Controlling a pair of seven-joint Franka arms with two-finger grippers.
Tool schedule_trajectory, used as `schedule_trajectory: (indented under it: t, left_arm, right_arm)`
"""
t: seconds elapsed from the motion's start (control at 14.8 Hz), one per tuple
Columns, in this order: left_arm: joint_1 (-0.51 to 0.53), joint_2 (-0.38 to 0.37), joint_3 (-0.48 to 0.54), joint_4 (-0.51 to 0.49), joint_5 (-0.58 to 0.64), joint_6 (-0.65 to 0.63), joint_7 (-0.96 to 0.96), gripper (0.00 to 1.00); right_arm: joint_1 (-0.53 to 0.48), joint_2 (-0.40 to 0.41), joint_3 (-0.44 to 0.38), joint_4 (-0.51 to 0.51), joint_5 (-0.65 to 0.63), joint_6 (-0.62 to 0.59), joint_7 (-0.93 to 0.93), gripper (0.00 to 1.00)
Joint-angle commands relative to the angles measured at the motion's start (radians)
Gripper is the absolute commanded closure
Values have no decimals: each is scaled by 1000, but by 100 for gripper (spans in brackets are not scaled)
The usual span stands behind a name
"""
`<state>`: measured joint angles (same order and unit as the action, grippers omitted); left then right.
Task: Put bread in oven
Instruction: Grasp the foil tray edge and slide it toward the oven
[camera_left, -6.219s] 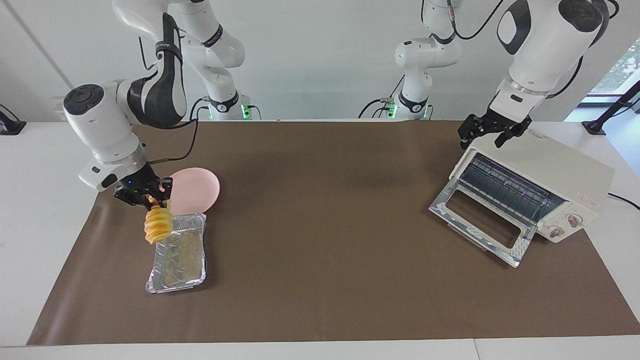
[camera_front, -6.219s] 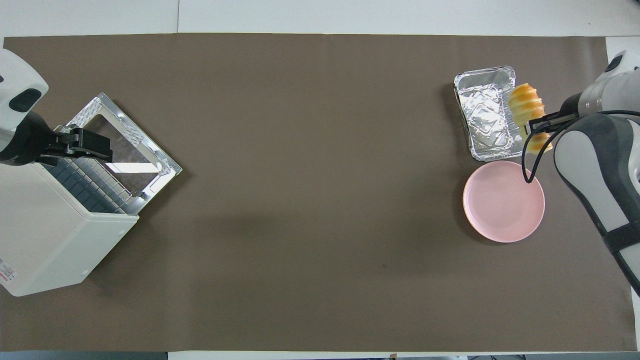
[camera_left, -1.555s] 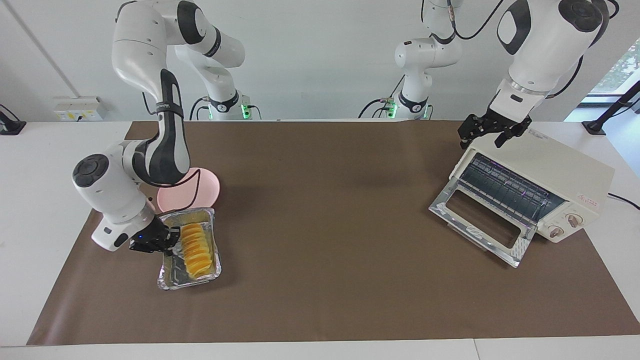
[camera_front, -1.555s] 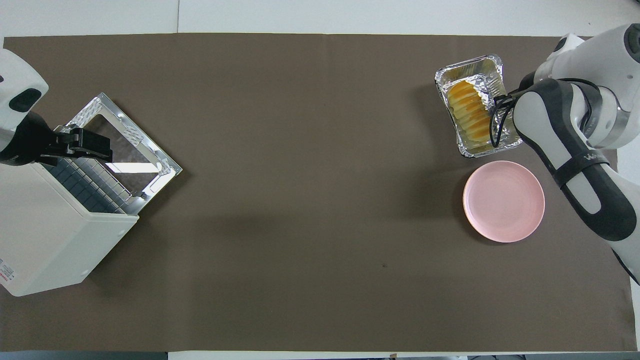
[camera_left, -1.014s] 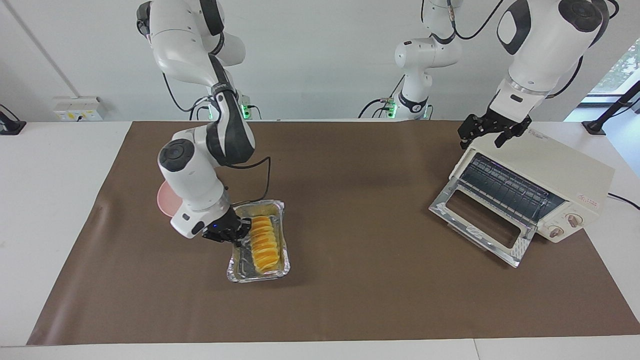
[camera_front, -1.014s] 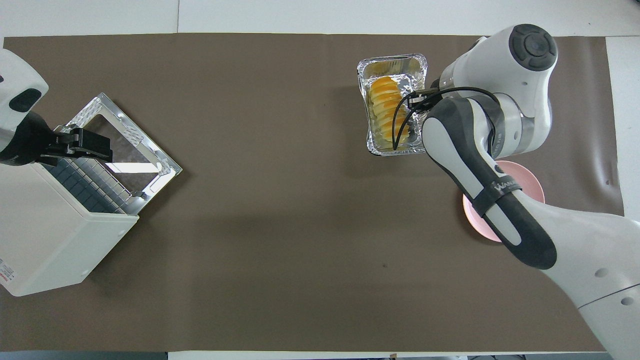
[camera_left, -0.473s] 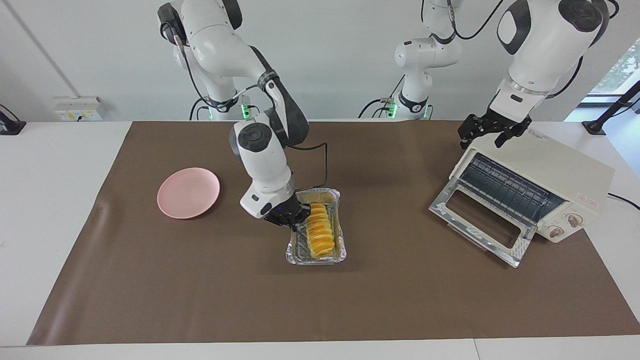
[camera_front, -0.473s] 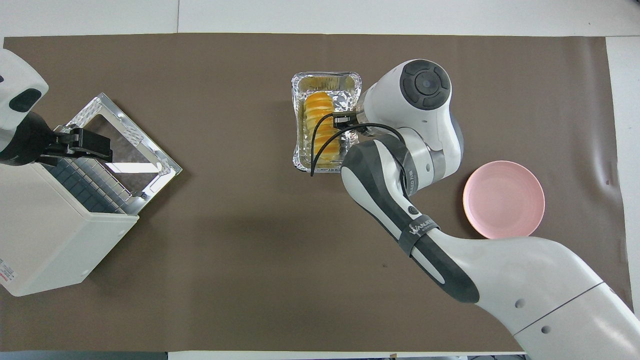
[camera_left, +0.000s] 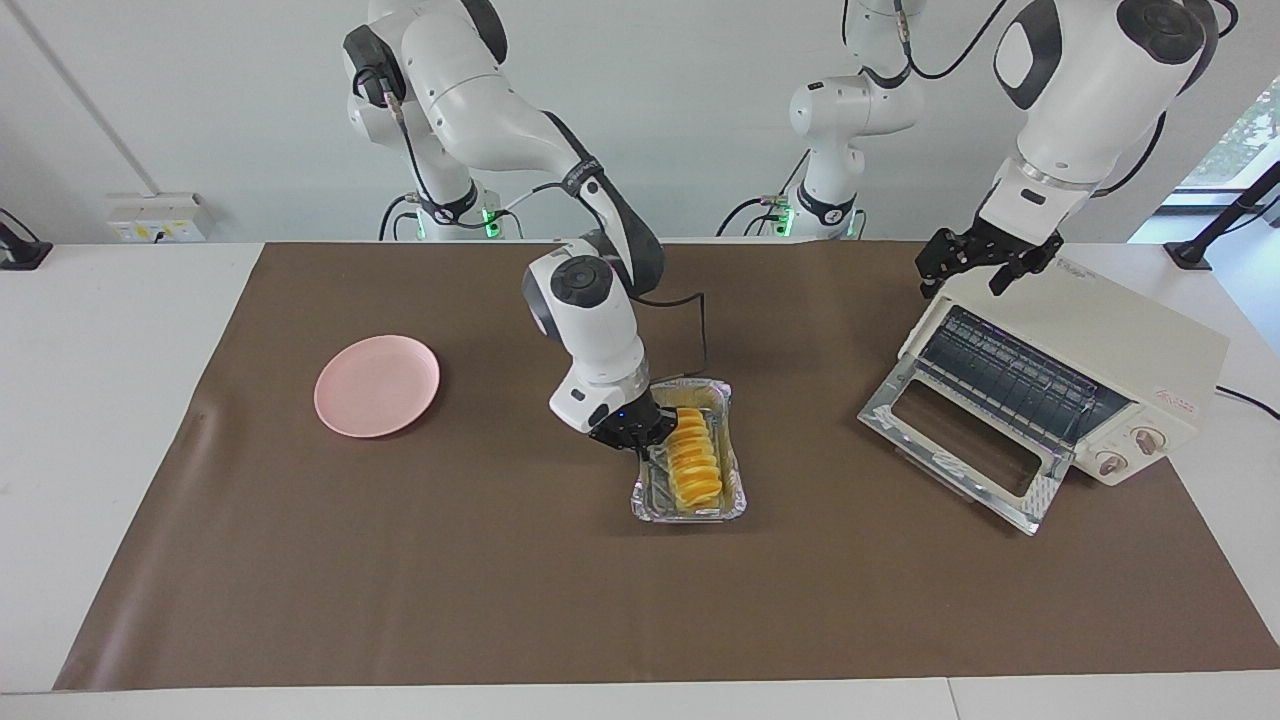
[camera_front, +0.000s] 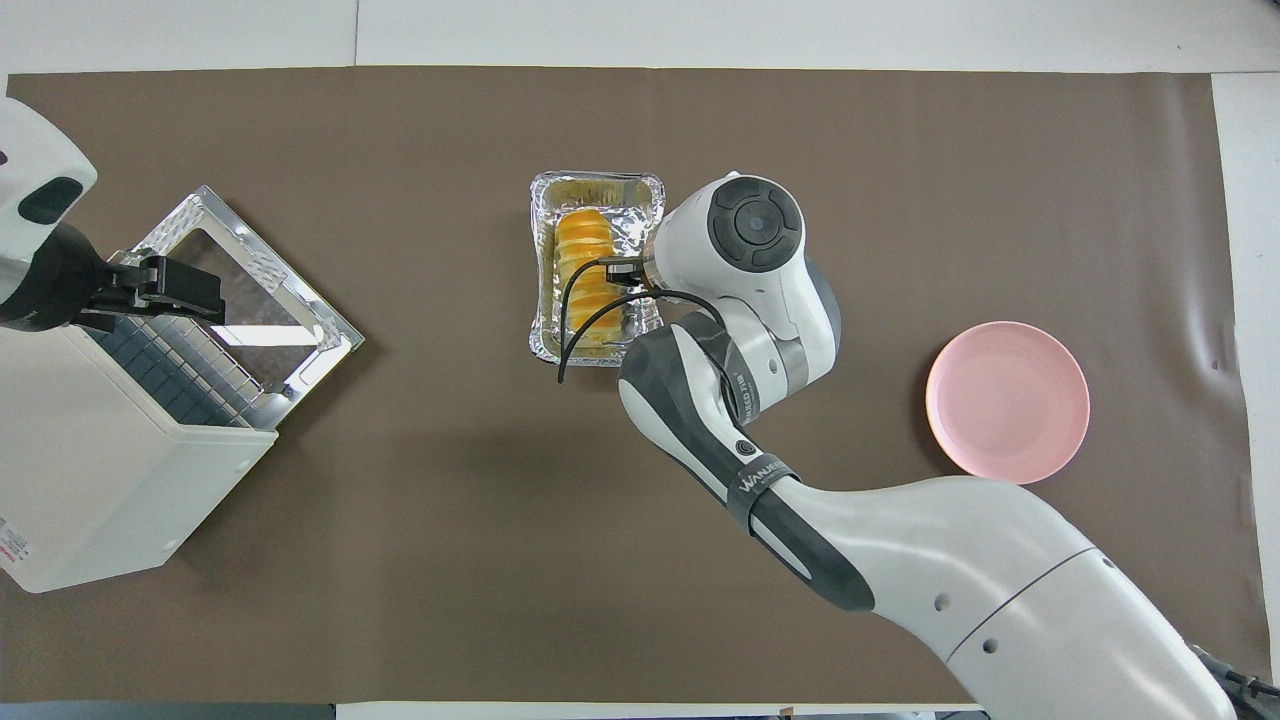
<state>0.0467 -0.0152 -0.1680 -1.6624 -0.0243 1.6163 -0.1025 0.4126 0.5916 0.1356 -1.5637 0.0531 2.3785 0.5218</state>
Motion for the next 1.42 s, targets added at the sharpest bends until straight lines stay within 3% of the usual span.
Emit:
schedule_trajectory:
  t: [0.0, 0.14, 0.2, 0.41, 0.61, 0.81, 1.35]
  left_arm:
    - [12, -23, -4, -25, -17, 5, 7, 0]
    - [12, -23, -4, -25, -17, 5, 7, 0]
    - [12, -23, -4, -25, -19, 5, 7, 0]
    - [12, -23, -4, -25, -19, 5, 7, 0]
    - [12, -25, -4, -25, -17, 5, 7, 0]
    - [12, -22, -4, -23, -17, 26, 9, 0]
    - [-39, -43, -25, -31, -17, 19, -70, 0]
  right_arm:
    - [14, 28, -4, 1, -18, 48, 52, 100]
    - [21, 28, -5, 1, -19, 47, 67, 99]
    - [35, 28, -5, -4, -24, 44, 72, 85]
    - [44, 27, -10, -4, -28, 15, 92, 0]
    - [25, 5, -16, 37, -114, -96, 116, 0]
    - [-30, -65, -14, 33, -110, -160, 89, 0]
    - [-308, -277, -10, -10, -98, -362, -326, 0]
